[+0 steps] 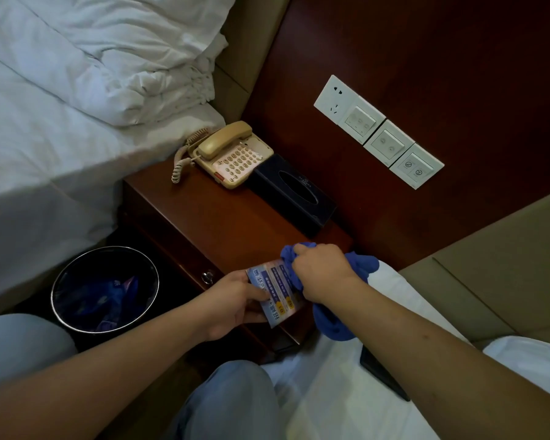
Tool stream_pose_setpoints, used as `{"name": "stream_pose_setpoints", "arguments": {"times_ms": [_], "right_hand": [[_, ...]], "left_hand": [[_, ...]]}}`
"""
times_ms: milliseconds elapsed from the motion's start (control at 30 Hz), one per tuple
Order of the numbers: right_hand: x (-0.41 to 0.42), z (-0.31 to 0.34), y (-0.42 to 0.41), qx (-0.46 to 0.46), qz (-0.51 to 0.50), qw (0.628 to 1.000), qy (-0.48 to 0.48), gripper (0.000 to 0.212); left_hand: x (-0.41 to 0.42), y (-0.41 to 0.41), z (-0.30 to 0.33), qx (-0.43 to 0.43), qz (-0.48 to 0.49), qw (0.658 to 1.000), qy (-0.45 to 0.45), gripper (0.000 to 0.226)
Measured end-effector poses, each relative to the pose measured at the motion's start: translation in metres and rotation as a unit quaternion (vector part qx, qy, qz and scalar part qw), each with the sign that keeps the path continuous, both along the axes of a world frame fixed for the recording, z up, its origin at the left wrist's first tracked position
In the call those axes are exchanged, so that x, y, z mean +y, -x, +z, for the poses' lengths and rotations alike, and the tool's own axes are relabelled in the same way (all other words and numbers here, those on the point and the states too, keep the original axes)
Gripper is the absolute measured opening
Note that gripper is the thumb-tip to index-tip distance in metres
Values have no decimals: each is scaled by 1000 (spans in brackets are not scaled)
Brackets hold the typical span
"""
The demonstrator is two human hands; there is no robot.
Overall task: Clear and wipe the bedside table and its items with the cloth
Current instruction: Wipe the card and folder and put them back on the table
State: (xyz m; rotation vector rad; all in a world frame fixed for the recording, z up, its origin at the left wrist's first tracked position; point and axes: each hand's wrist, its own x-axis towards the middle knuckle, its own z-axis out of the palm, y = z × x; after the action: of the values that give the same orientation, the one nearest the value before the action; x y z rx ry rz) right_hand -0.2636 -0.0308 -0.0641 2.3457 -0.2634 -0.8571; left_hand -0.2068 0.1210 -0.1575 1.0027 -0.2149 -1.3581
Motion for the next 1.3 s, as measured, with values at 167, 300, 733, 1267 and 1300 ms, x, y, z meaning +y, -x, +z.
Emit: {"name": "stream_pose_setpoints", "arguments": {"times_ms": [167,300,733,1267,1300], "right_hand": [[2,4,4,58,3,998,-1,38],[2,-2,13,94,9,996,2,36],[-73,33,29,-96,-238,948,-189,11],[-75,25,15,-262,-422,756,-427,36],[-77,27,25,-251,-435,753,-426,45]], "left_hand": [[-1,5,3,28,-5,1000,-4,42],[-1,2,3,19,2,1000,-9,40],[1,-16,-9,1,25,999,-44,46],[8,-24,6,-180,28,982,-43,38],[11,-22,7,-186,25,981,-44,38]]}}
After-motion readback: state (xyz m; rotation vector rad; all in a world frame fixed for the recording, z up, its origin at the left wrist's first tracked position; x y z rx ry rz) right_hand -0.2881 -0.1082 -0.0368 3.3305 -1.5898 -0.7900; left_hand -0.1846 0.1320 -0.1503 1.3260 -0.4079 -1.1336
